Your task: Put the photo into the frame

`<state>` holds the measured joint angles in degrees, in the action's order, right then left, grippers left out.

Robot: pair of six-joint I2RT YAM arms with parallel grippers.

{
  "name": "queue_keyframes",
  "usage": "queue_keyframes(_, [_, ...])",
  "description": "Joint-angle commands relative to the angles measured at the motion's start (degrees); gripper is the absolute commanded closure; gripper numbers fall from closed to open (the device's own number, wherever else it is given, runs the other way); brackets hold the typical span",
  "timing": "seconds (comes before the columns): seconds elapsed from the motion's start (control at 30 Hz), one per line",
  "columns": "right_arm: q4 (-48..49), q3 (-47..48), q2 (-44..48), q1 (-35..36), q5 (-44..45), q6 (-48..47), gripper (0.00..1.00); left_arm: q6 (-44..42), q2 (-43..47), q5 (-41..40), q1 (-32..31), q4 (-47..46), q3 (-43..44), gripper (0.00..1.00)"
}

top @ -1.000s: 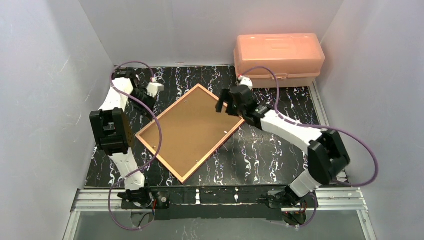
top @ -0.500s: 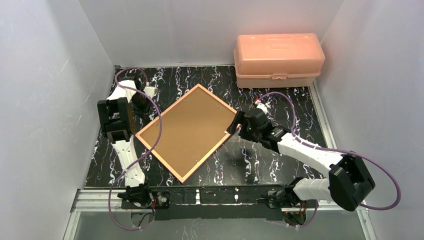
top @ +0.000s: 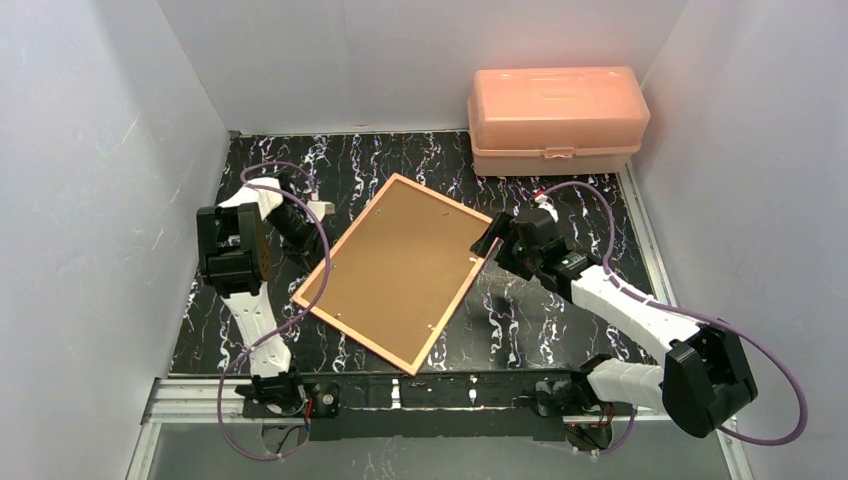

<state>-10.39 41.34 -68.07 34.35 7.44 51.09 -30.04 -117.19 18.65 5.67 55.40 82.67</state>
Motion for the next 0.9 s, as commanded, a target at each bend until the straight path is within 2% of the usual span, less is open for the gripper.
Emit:
queue_keyframes(0.0, [-2.0,1.0,2.6,-1.6,-1.7,-1.6,0.01,0.8,2.6,7.4,-4.6,3.3,-5.9,0.97])
queue_keyframes(0.1, [-4.2,2.8,2.4,-1.5,-3.4,-2.0,0.01,3.0,4.2,10.5,-9.2,2.5,-8.4,0.97])
queue_keyframes(0.3, [0.5,2.5,0.1,2.8,-6.0,2.5,0.01,6.4,4.3,19.8,-15.1,3.3,-9.0,0.98])
queue_keyframes(0.57, [11.4,5.9,-9.7,12.8,-7.2,6.4,0.01,7.7,4.5,26.5,-12.3,5.7,-7.2,0.97])
queue_keyframes(0.67, [18.3,7.1,-15.2,16.3,-10.1,7.3,0.01,9.5,3.8,29.2,-10.4,6.2,-6.3,0.94])
queue_keyframes(0.87, [24.8,11.4,-24.5,20.8,-12.2,8.0,0.01,10.7,2.5,30.7,-10.2,5.7,-6.1,0.9])
